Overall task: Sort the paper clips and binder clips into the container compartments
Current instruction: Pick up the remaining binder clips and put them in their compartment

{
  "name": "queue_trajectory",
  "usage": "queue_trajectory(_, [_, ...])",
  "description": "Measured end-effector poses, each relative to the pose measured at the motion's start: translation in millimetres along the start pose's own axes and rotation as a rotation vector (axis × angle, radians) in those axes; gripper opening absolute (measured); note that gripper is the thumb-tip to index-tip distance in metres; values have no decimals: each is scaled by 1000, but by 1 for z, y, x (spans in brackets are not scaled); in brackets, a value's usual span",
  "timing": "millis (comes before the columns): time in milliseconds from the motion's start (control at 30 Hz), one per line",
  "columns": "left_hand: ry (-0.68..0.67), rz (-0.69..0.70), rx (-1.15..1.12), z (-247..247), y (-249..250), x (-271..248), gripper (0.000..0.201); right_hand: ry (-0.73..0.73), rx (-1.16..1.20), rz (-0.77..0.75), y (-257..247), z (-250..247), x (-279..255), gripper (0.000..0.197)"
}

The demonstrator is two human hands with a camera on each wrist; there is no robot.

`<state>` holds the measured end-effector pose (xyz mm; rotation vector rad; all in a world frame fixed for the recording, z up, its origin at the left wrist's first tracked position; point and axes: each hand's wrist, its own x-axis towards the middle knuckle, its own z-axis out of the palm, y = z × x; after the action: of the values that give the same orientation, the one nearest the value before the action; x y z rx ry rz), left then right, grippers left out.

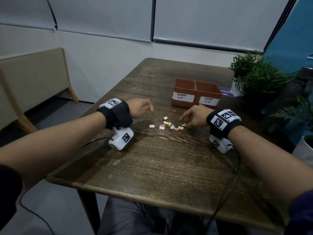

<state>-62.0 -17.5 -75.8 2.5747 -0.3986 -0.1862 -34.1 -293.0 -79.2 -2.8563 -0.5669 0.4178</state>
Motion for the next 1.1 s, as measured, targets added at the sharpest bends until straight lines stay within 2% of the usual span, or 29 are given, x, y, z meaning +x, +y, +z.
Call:
queue_trajectory(33, [6,43,156,2,3,-3,22,-8,-15,2,0,1,1,34])
queue_trajectory(100, [-48,83,326,9,6,-6,29,4,-19,18,1,3,3,30])
queue_trajectory(200, [-158,66,448,18,10,-4,38,46,-8,42,2,5,4,23])
queue_trajectory(267, [-170,100,505,22,10,-1,32,68,-32,36,1,6,3,23])
queue_trajectory(367, [-159,112,537,28,14,3,21,108,-112,18,0,7,2,23])
queue_trajectory(467, [-163,86,531,29,16,2,19,141,-134,22,0,8,1,27])
queue_trajectory(567, [-153,76,519,27,13,-1,24,133,-133,16,2,5,-4,36])
queue_trajectory(633, [-126,51,533,25,11,-1,38,159,-99,47,5,2,-8,40])
queue_trajectory(733, [-110,-58,639,24,11,-2,58,136,-76,139,8,1,-11,32])
queue_trajectory(900, [-110,-99,701,29,20,0,37,113,-68,152,8,4,-9,15])
queue_trajectory(1033, [-119,-134,637,25,26,-4,39,162,-123,172,2,6,-7,15])
queue_trajectory(1100, [-46,-151,574,14,23,-6,42,218,49,206,2,2,-9,14])
